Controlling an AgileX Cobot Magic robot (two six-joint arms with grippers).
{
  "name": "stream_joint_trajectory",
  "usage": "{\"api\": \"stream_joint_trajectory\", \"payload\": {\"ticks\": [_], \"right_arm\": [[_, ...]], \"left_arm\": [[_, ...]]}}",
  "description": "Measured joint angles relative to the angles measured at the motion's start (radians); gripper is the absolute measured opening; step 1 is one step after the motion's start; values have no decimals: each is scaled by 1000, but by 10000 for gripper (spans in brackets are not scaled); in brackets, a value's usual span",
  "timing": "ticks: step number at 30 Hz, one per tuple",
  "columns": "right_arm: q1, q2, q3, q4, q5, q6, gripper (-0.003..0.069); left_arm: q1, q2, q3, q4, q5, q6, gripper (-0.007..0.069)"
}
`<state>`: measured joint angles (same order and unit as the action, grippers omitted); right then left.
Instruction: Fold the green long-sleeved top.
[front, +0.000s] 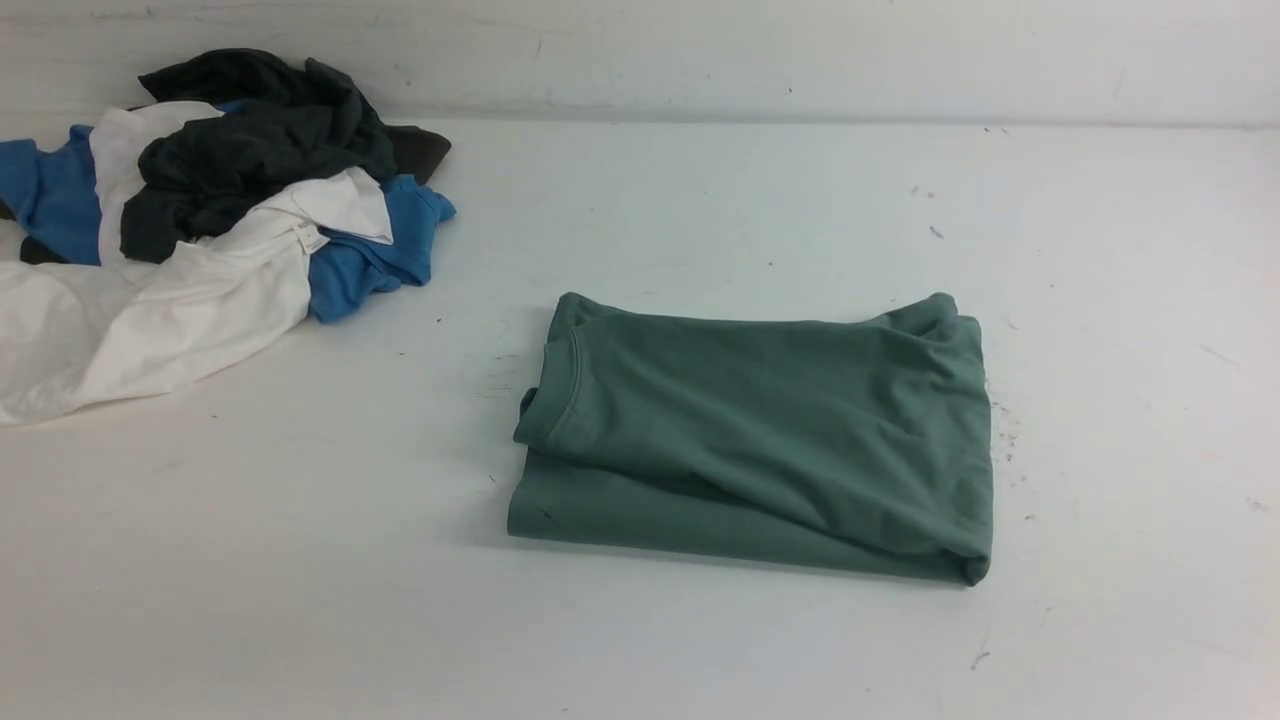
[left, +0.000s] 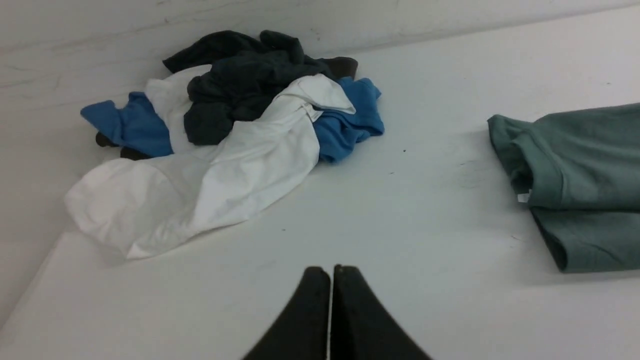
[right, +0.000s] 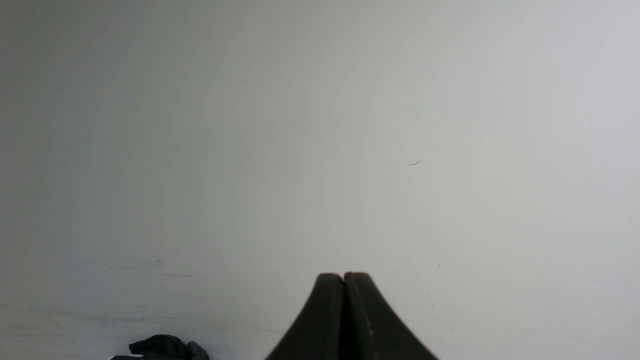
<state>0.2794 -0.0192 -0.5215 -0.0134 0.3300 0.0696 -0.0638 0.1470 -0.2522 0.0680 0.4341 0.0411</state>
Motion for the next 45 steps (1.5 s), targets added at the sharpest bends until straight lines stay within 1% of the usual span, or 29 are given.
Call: {"api": "stream_joint_trajectory", "payload": {"ticks": [3, 8, 40, 45], "right_arm": [[0, 0, 0, 0, 0, 0, -15], [0, 0, 0, 0, 2, 0, -15], [0, 0, 0, 0, 3, 0, -15], [0, 0, 0, 0, 23, 0, -15]], "left_arm": [[17, -111, 136, 0, -44, 0, -4], [20, -157, 271, 2, -58, 4, -4], [20, -157, 272, -6, -63, 4, -4], [20, -157, 272, -7, -63, 4, -4]]}}
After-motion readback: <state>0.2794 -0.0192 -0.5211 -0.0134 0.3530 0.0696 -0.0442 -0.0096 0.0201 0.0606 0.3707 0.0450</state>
